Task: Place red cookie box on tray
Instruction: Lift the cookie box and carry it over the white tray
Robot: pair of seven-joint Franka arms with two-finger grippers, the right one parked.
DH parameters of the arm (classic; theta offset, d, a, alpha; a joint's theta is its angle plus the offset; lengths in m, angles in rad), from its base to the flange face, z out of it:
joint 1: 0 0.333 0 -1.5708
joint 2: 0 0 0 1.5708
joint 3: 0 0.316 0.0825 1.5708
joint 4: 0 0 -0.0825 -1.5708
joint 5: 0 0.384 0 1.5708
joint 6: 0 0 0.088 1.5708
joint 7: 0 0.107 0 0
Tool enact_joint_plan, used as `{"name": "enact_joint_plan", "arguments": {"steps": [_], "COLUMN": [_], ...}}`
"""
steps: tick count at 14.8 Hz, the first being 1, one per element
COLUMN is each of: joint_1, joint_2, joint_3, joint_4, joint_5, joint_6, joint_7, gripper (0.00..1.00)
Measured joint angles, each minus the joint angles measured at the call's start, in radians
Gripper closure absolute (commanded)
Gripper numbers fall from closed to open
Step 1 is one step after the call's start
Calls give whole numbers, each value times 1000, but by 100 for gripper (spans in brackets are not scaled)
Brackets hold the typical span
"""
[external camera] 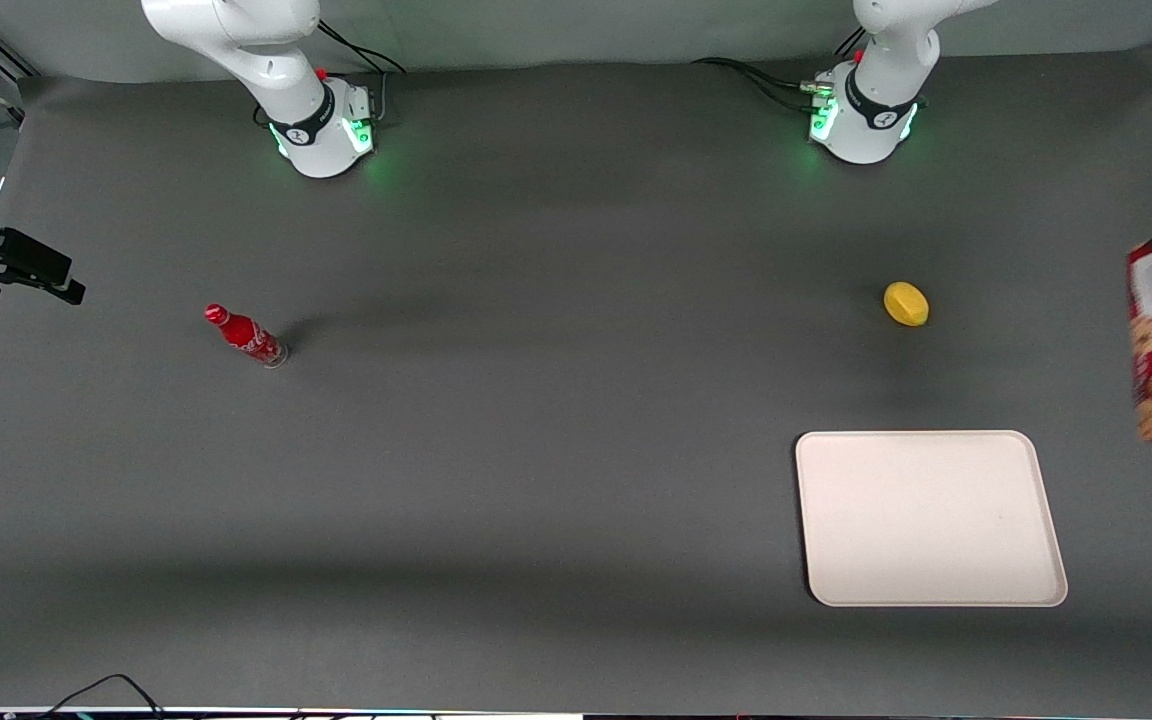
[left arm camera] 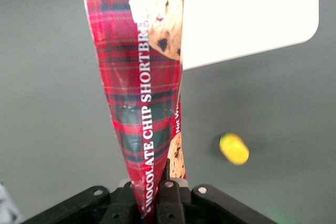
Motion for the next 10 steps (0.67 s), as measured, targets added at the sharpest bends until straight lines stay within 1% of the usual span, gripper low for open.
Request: {"name": "enact_joint_plan", "arguments": {"steps": [3,7,10], "joint_1": [-49,-50,-50], "joint_2": [109,287,394], "joint_3": [0,8,11], "joint_4": [2,14,41], "joint_5": [-3,-7,-10], "joint_6": [119,294,350], "joint_7": [-76,-101,-112], "gripper": [100,100,100]}}
